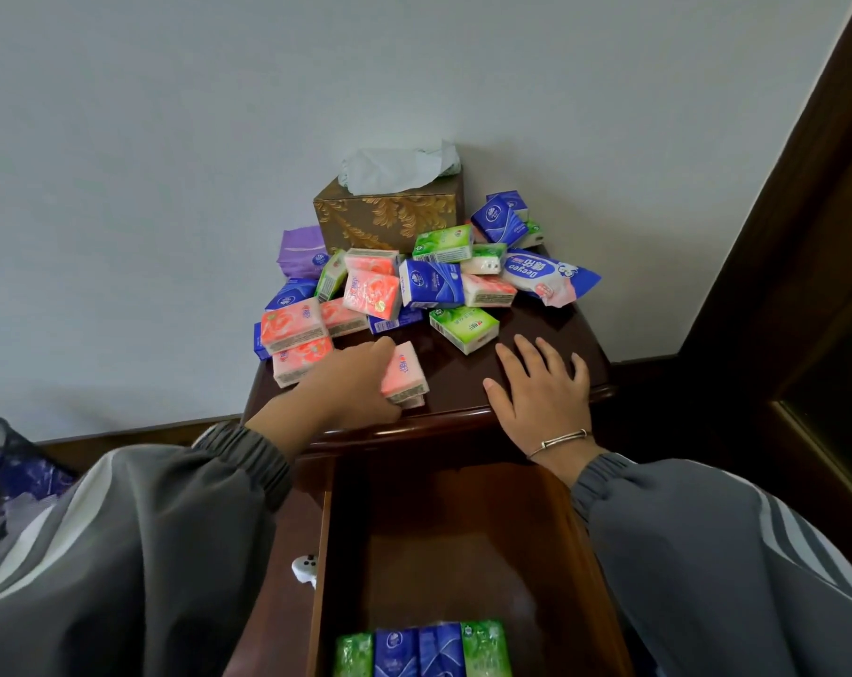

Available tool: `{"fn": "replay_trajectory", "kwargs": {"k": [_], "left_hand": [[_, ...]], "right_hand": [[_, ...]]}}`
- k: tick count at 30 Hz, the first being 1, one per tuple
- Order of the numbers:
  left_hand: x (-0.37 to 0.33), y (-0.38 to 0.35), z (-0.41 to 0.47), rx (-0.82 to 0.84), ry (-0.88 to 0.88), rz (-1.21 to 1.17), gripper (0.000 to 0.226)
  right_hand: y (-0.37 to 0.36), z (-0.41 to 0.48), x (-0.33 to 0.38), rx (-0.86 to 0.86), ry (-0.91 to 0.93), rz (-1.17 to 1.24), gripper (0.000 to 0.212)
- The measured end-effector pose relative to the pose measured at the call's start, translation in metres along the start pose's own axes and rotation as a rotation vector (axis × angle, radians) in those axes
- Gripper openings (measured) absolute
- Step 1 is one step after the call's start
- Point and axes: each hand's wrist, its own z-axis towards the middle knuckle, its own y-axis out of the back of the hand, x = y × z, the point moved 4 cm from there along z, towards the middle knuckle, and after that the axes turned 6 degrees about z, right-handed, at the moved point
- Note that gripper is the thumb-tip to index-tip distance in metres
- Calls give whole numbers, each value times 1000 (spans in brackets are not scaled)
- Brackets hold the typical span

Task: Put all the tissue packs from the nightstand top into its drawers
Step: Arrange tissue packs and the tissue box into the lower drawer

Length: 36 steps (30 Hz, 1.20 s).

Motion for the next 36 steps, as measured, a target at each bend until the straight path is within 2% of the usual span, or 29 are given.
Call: {"fn": "replay_trajectory", "kwargs": {"k": [3, 7, 9, 11, 12, 17, 22, 29, 33, 34, 36], "left_hand": [[5, -8, -13, -151, 128, -193, 51], [3, -18, -19, -333, 221, -273, 48], [5, -22, -17, -366, 239, -300, 48], [7, -24, -15, -382, 242, -309, 49], [7, -25, -15, -385, 244, -312, 50], [9, -28, -16, -394, 256, -363, 51], [10, -32, -15, -378, 268, -392, 51], [11, -34, -17, -378, 276, -425, 51], [9, -33, -19, -411, 290, -468, 51], [10, -34, -20, -423, 297, -489, 50], [12, -36, -21, -454, 305, -553, 48]], "right_hand": [[0, 0, 0, 25, 4, 11, 53], [5, 3, -3, 52, -42, 147, 52], [23, 10, 5, -91, -8, 310, 46], [44, 26, 24, -232, 126, 331, 44], [51, 37, 36, -242, 186, 312, 46], [55, 98, 79, -46, 311, 103, 68], [40, 124, 84, 68, 315, -16, 75], [45, 130, 87, 42, 343, 49, 65], [62, 112, 72, -62, 242, 412, 63], [64, 106, 66, -34, 202, 447, 62], [58, 91, 56, 128, 144, 370, 63]]}}
